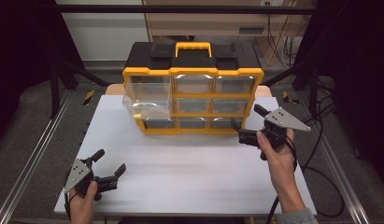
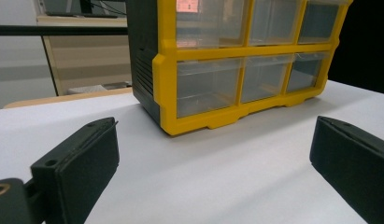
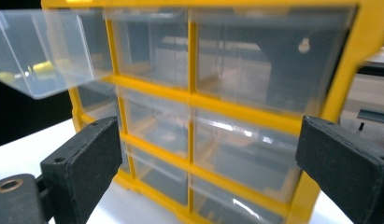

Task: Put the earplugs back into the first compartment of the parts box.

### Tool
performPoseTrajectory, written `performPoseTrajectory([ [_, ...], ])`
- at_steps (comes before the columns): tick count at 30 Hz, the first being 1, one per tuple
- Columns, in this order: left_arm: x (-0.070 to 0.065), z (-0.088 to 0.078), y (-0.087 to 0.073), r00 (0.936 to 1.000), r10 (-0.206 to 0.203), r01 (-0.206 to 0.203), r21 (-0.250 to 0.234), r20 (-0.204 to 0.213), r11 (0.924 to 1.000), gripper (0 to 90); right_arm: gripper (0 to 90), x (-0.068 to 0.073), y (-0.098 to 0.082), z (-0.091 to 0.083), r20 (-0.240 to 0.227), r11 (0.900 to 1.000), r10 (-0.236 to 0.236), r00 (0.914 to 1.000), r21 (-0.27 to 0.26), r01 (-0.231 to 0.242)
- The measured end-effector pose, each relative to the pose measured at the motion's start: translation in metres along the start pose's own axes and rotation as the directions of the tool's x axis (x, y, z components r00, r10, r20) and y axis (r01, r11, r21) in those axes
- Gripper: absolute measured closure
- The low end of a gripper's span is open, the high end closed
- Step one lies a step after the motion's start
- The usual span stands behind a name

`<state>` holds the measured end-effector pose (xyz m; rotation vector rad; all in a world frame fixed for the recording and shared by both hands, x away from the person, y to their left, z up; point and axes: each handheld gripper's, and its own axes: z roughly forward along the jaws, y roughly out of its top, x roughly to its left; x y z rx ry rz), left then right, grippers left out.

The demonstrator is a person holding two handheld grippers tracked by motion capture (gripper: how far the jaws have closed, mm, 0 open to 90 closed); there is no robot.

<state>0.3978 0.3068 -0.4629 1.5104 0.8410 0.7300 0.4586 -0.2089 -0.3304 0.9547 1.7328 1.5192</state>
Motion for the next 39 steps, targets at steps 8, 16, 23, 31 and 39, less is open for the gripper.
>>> performPoseTrajectory([
  [8,0.004,-0.005,0.0,0.9999,-0.01,0.01,-0.011,-0.012,0.9999,0.9,4.8,-0.01,-0.031,-0.016,0.02,1.0,0.029,0.9994,-0.006,-0.029],
  [16,0.007,-0.008,0.0,0.9997,-0.008,0.008,-0.015,-0.022,0.9998,1.0,5.8,-0.02,-0.063,-0.026,0.052,0.998,0.06,0.9968,0.001,-0.06],
  [23,0.006,-0.007,-0.001,1.0,-0.004,0.004,-0.02,-0.005,0.9998,1.1,7.0,-0.025,-0.086,-0.038,0.057,0.995,0.097,0.9936,0.019,-0.098],
  [31,0.001,-0.004,-0.002,0.9995,-0.015,0.016,-0.041,0.029,0.999,1.0,7.5,-0.027,-0.106,-0.043,0.044,0.993,0.114,0.9924,0.036,-0.116],
  [39,0.003,-0.007,-0.002,0.9992,-0.032,0.033,-0.056,0.025,0.9979,0.9,7.7,-0.024,-0.122,-0.037,0.021,0.991,0.114,0.9933,0.063,-0.115],
])
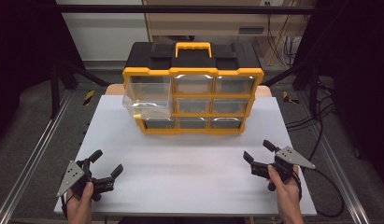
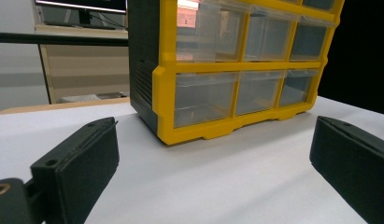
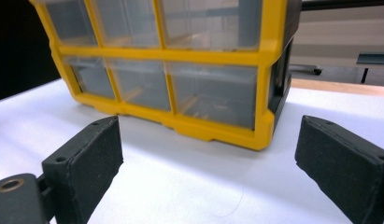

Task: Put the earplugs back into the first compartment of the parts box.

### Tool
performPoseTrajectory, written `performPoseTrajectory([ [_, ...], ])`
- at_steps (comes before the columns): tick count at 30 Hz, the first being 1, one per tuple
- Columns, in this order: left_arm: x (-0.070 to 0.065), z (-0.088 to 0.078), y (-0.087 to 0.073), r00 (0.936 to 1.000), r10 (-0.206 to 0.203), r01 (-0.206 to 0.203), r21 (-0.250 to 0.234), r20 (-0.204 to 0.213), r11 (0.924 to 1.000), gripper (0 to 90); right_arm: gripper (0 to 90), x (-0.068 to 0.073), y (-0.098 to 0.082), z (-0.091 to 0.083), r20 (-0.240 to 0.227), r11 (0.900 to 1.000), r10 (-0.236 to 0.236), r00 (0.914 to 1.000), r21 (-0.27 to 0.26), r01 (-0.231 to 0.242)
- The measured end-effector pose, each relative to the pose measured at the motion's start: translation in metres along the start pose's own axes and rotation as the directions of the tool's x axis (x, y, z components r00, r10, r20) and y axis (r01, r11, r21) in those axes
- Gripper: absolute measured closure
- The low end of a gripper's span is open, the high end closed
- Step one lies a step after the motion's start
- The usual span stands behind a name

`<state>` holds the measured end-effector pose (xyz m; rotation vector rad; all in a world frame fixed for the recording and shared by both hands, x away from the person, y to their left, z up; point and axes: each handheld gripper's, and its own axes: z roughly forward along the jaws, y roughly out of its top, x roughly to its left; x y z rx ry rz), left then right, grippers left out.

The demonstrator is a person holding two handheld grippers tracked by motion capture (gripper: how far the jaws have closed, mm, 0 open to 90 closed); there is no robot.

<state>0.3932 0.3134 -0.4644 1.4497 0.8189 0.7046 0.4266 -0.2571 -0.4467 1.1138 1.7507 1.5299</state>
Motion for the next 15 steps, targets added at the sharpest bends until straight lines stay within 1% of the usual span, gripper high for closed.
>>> performPoseTrajectory([
  [2,-0.001,0.001,0.0,1.0,0.001,-0.001,0.002,0.002,1.0,0.9,7.7,0.002,-0.003,0.003,-0.011,1.0,-0.005,0.9999,0.011,0.005],
  [3,-0.001,0.001,0.0,0.9999,0.011,-0.011,0.01,0.005,0.9999,0.9,7.7,0.002,-0.004,0.004,-0.013,1.0,-0.01,0.9999,0.015,0.011],
  [7,-0.004,0.004,-0.001,0.9995,0.016,-0.016,0.029,0.027,0.9995,0.8,7.0,0.005,-0.009,0.008,-0.03,1.0,0.002,0.9995,0.012,-0.001],
  [8,-0.005,0.005,-0.001,0.9994,0.011,-0.012,0.028,0.033,0.9995,0.8,6.9,0.006,-0.009,0.01,-0.037,1.0,0.009,0.9993,0.015,-0.009],
  [10,-0.005,0.007,-0.001,0.9991,0.013,-0.014,0.034,0.042,0.9993,0.8,6.7,0.008,-0.011,0.013,-0.045,1.0,0.003,0.999,0.022,-0.002],
  [11,-0.006,0.007,-0.002,0.999,0.013,-0.015,0.044,0.043,0.9989,0.8,6.7,0.009,-0.012,0.014,-0.046,1.0,0.005,0.9989,0.021,-0.004],
  [12,-0.006,0.008,-0.003,0.999,0.013,-0.015,0.049,0.043,0.9987,0.9,6.6,0.01,-0.013,0.016,-0.047,1.0,0.017,0.9988,0.022,-0.016],
  [15,-0.006,0.01,-0.003,0.9991,0.008,-0.011,0.07,0.043,0.9975,0.9,6.6,0.011,-0.015,0.02,-0.035,0.999,0.019,0.9992,0.03,-0.018],
])
